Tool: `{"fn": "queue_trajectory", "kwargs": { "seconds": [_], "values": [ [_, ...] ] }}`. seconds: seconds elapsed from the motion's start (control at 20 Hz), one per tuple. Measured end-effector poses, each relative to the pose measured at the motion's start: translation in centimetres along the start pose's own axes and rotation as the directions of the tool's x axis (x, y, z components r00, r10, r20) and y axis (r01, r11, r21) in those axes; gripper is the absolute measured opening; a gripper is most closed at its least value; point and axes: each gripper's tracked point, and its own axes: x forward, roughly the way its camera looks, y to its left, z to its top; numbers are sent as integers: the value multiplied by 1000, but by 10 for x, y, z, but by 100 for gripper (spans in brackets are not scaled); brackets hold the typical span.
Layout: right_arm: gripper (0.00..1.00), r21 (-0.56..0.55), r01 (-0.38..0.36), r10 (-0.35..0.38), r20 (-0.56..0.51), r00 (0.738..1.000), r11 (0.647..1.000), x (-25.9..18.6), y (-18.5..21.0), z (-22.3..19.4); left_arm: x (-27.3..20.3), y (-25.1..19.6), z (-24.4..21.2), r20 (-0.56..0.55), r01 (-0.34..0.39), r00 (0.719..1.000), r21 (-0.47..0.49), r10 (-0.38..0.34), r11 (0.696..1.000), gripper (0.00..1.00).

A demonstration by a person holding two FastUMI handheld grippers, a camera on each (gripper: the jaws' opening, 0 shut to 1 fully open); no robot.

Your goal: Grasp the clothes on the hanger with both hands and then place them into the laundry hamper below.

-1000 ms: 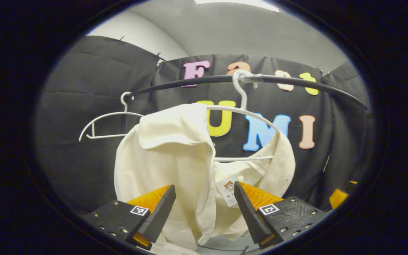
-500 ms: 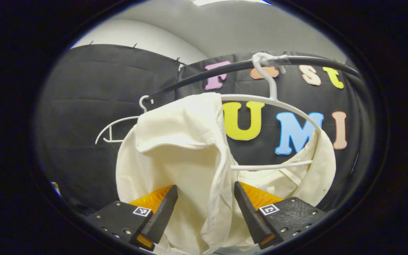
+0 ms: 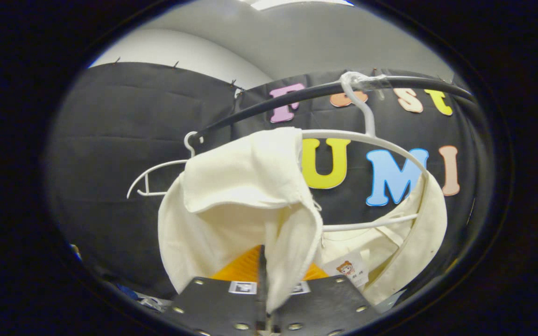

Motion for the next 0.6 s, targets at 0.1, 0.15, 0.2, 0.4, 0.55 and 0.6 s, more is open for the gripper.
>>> {"fn": "queue_trajectory", "kwargs": {
  "seconds": [0.1, 0.15, 0.2, 0.4, 0.55, 0.6],
  "values": [
    [98, 15, -31, 31, 14, 999, 999, 13, 13, 8, -5, -6, 2, -3, 43, 999, -6, -43, 999, 2],
    [98, 24, -46, 45, 20, 999, 999, 19, 22, 11, -6, -6, 5, 0, 53, 999, -18, -53, 998, 3],
    [98, 33, -56, 55, 26, 998, 998, 25, 29, 15, -8, -4, 6, 3, 60, 998, -29, -60, 998, 3],
    [98, 49, -115, 112, 64, 992, 992, 42, 61, 30, -10, -4, 10, 11, 68, 998, -32, -67, 997, 3],
    [98, 52, -141, 138, 52, 989, 989, 57, 80, 27, -12, -3, 11, 15, 71, 997, -46, -70, 996, 3],
    [98, 55, -146, 143, 52, 988, 988, 63, 84, 26, -13, -3, 11, 18, 73, 997, -49, -72, 996, 3]
  ]
}}
